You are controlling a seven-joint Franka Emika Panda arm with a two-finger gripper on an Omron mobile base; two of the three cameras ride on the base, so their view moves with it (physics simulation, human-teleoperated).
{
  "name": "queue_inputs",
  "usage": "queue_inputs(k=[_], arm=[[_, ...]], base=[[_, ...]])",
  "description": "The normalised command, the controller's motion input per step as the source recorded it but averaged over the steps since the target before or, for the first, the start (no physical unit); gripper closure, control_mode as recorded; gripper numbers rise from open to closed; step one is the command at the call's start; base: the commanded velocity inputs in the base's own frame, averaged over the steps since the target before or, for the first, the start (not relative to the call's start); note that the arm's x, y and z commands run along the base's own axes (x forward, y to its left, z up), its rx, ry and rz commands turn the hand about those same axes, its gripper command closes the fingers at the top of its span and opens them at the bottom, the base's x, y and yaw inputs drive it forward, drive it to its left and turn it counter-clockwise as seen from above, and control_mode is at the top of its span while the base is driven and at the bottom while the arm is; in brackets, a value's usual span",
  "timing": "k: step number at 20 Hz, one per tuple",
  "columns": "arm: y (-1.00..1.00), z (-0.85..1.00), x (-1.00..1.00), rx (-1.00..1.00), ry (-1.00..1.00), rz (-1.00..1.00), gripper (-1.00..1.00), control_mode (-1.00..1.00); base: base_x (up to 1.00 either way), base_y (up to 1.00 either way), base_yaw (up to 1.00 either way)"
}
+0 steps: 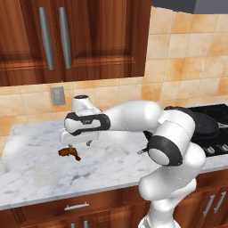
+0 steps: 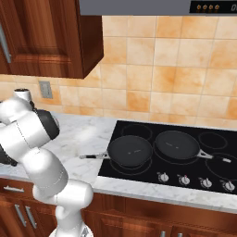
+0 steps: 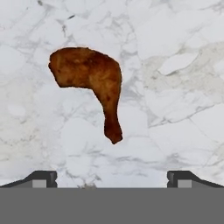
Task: Place both pans onto different burners. Then place the bell pepper and the chicken drumstick on different pans.
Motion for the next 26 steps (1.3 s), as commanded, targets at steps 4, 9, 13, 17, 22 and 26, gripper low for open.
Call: queue_inputs(k=[4, 9, 13, 17, 22, 26], arm=[[0.13, -0.19, 0.34, 0.0, 0.0, 0.0, -1.0, -1.0], [0.21, -0.22, 0.22, 0.0, 0.0, 0.0, -1.0, -1.0], [0.2, -0.18, 0.17, 0.0, 0.0, 0.0, -1.0, -1.0], [0.01, -0.12, 0.08, 0.0, 0.0, 0.0, -1.0, -1.0], [0.0, -0.16, 0.06, 0.0, 0.0, 0.0, -1.0, -1.0], [0.0, -0.3, 0.03, 0.0, 0.0, 0.0, -1.0, -1.0]], base=[[0.0, 0.0, 0.0], [0.0, 0.0, 0.0], [0.0, 0.0, 0.0], [0.0, 0.0, 0.0], [0.0, 0.0, 0.0], [0.0, 0.0, 0.0]])
